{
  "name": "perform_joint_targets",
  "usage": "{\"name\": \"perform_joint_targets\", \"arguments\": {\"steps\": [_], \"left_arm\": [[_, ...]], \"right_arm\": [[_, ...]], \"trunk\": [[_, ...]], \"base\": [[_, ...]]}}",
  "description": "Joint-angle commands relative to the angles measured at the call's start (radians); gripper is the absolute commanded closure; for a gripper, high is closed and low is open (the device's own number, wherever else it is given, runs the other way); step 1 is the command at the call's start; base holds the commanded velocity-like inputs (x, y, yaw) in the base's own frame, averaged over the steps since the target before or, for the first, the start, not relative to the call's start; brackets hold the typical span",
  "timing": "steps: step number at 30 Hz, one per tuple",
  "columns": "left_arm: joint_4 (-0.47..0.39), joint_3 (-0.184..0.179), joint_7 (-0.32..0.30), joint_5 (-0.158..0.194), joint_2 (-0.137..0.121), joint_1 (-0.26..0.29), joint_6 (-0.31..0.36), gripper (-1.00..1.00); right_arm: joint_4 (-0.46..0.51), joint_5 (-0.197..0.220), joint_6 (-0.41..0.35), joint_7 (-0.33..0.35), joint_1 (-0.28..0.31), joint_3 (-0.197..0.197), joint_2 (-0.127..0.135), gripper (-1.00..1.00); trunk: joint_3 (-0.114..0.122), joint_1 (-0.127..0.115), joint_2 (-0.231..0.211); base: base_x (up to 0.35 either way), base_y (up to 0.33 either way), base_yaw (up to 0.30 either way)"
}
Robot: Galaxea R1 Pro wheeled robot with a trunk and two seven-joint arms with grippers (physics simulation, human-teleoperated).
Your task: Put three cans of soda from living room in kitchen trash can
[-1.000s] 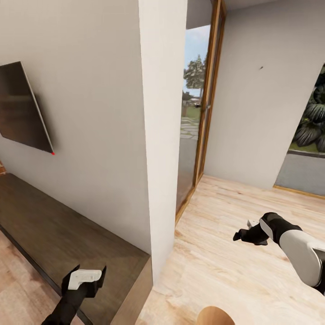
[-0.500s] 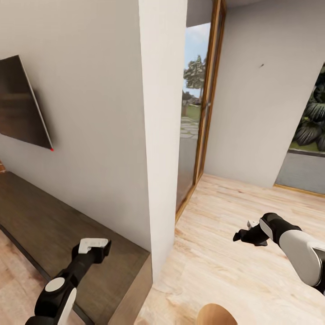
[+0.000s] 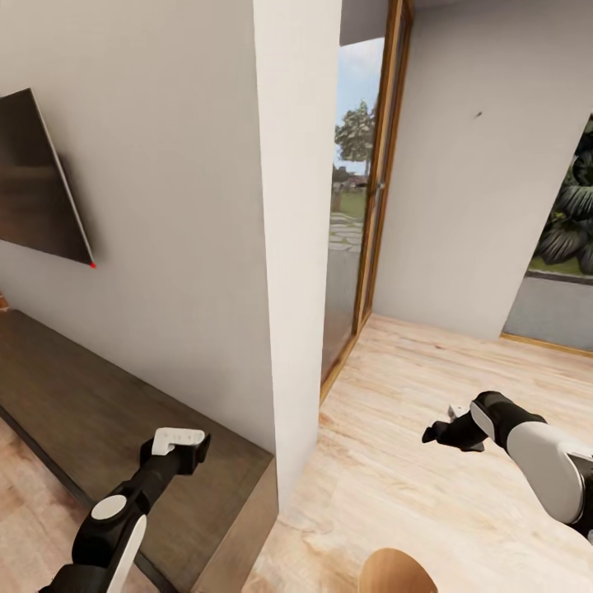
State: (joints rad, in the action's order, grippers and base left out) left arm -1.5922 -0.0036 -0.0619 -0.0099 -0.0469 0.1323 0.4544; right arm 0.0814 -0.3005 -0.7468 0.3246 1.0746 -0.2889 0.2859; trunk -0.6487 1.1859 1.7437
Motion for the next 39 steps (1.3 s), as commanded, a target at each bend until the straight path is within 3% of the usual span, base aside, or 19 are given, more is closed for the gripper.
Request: {"name": "perform_joint_targets", "arguments": {"steps": [1, 17, 25, 28, 30, 31, 36, 39], "left_arm": [[0.000, -0.004, 0.000, 0.000, 0.000, 0.000, 0.003, -1.00], [0.002, -0.020, -0.001, -0.001, 0.000, -0.004, 0.081, -1.00], [0.004, -0.020, 0.000, 0.000, 0.002, -0.006, 0.084, -1.00], [0.004, -0.019, 0.000, 0.001, 0.002, -0.005, 0.082, -1.00], [0.005, -0.017, 0.004, 0.001, 0.002, -0.006, 0.081, -1.00], [0.005, -0.016, 0.004, 0.001, 0.002, -0.006, 0.081, -1.00], [0.006, -0.013, 0.005, 0.001, 0.002, -0.005, 0.082, -1.00], [0.006, -0.013, 0.007, 0.001, 0.002, -0.005, 0.082, -1.00]], "right_arm": [[-0.002, 0.000, 0.002, -0.001, -0.001, 0.000, -0.001, -1.00], [-0.012, 0.001, 0.013, -0.054, -0.006, -0.003, 0.002, -1.00], [-0.008, 0.002, 0.091, -0.053, -0.055, -0.003, -0.024, -1.00], [-0.009, 0.024, 0.105, -0.045, -0.083, -0.004, -0.038, -1.00], [0.002, 0.096, 0.132, -0.038, -0.118, -0.001, -0.067, -1.00], [0.003, 0.107, 0.135, -0.038, -0.121, 0.001, -0.072, -1.00], [0.011, 0.130, 0.137, -0.042, -0.131, 0.017, -0.104, -1.00], [0.019, 0.134, 0.135, -0.043, -0.132, 0.038, -0.109, -1.00]], "trunk": [[-0.003, 0.004, 0.007], [-0.053, 0.065, 0.119], [-0.053, 0.065, 0.119], [-0.053, 0.065, 0.119], [-0.053, 0.065, 0.119], [-0.053, 0.065, 0.119], [-0.053, 0.065, 0.119], [-0.054, 0.065, 0.119]], "base": [[0.000, 0.000, 0.000], [0.000, 0.000, 0.000], [0.000, 0.000, 0.000], [0.000, 0.000, 0.000], [0.000, 0.000, 0.074], [0.000, 0.000, 0.132], [0.000, -0.078, 0.191], [0.000, -0.218, 0.236]]}}
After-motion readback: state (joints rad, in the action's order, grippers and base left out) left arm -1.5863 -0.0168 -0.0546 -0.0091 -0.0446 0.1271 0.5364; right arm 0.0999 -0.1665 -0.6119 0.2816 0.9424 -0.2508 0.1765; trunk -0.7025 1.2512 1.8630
